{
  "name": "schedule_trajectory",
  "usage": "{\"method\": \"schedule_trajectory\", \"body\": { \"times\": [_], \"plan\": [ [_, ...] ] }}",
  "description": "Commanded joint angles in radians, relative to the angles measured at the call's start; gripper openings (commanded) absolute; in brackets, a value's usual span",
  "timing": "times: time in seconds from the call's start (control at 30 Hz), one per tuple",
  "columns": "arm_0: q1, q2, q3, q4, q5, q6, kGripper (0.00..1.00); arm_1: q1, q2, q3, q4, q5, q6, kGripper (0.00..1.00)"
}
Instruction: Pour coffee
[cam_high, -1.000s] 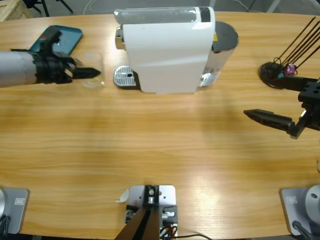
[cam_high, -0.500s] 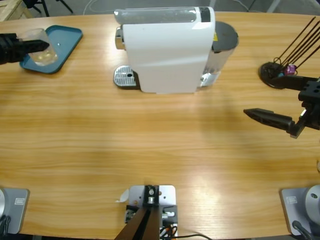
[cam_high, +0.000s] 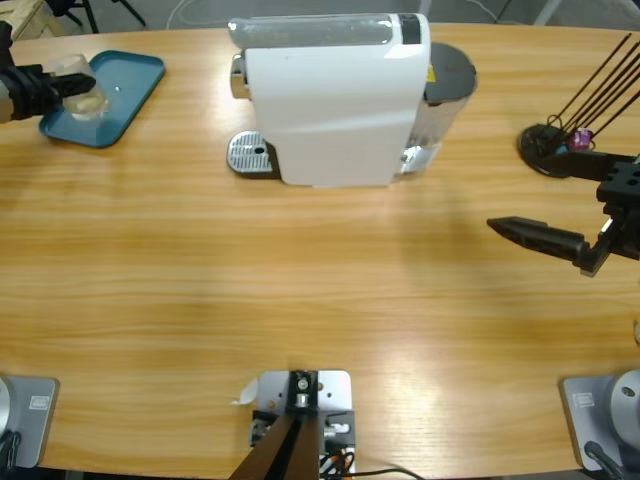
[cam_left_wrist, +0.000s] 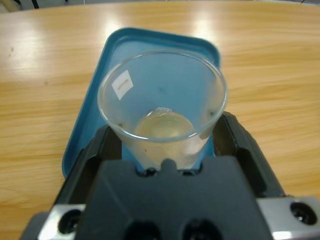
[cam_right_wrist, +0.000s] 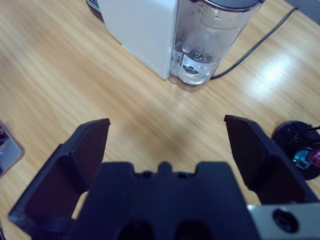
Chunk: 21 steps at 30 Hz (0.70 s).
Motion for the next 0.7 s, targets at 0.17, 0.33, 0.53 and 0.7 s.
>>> {"method": "schedule_trajectory", "body": {
  "times": [0.17,0.33,0.53,0.7],
  "plan": [
    [0.036,0.128,0.008,-0.024,0.021,-0.014,0.313,0.005,0.019,0.035,-0.014,-0.010,0.011,1.000],
    [0.036,0.100,0.030,-0.015,0.016,-0.015,0.996,0.005,0.015,0.035,-0.014,-0.012,0.011,1.000],
    [0.036,-0.017,0.073,0.057,0.048,-0.019,0.996,0.005,0.013,0.035,-0.014,-0.012,0.011,1.000],
    [0.010,-0.264,0.096,0.204,0.050,-0.035,0.996,0.005,0.020,0.033,-0.014,-0.007,0.013,1.000]
  ]
}}
